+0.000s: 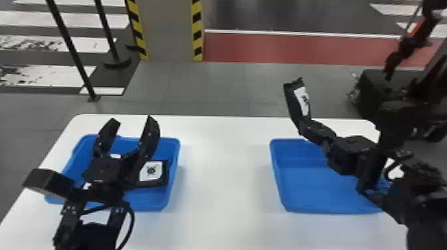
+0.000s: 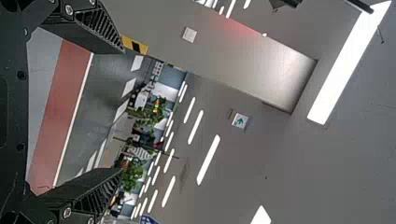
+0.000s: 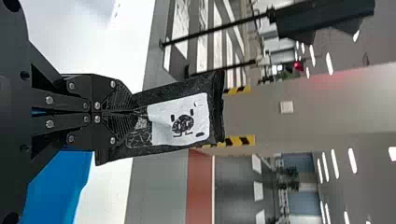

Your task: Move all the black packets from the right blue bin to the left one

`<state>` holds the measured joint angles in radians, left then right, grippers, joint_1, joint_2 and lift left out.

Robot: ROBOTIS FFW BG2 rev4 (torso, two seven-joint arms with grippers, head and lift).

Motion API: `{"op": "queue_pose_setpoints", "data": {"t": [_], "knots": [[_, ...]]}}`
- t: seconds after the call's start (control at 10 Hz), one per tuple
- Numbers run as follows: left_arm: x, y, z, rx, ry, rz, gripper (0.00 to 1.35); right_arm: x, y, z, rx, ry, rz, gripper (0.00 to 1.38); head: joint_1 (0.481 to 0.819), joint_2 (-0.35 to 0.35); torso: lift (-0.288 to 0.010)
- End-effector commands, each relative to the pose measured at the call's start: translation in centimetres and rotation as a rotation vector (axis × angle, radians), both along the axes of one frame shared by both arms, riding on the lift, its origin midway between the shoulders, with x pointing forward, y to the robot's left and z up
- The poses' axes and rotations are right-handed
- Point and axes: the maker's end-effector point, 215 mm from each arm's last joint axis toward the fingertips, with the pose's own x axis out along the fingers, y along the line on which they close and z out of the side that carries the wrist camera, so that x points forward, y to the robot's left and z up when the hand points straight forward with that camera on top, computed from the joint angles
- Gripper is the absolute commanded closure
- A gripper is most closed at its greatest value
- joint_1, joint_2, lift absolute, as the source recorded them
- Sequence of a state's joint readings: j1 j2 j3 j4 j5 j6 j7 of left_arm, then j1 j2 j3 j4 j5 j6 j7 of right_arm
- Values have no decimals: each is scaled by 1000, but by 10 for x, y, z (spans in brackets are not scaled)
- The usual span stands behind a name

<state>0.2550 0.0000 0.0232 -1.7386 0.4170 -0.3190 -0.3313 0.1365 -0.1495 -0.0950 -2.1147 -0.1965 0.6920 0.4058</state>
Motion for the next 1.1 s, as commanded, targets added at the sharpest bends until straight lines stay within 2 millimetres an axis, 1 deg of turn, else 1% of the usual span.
{"op": "queue_pose_setpoints", "data": {"t": [0.0, 0.1, 0.3, 0.4, 0.5, 0.7, 0.8, 1.0], "knots": [[2, -11, 6, -24, 21, -49, 127, 13, 50, 7, 11, -26, 123, 1136, 695, 19, -110], [2, -21, 13, -22, 28, -87, 125, 16, 82, 5, 27, -21, 207, 1136, 695, 34, -110], [3, -42, 24, 0, 47, -166, 125, 9, 143, -5, 54, 16, 384, 1136, 686, 92, -110], [3, -48, 26, 18, 62, -185, 125, 6, 168, -8, 63, 29, 462, 1136, 686, 106, -110], [3, -51, 22, 38, 77, -198, 125, -1, 192, -7, 78, 36, 524, 1136, 687, 133, -110], [5, -55, 13, 64, 110, -207, 128, -15, 224, 1, 81, 36, 611, 1136, 692, 168, -110], [7, -55, 11, 87, 119, -205, 130, -22, 235, 4, 79, 35, 640, 1136, 694, 188, -110], [6, -55, 4, 88, 142, -210, 130, -32, 256, 3, 76, 50, 691, 1136, 695, 219, -110]]}}
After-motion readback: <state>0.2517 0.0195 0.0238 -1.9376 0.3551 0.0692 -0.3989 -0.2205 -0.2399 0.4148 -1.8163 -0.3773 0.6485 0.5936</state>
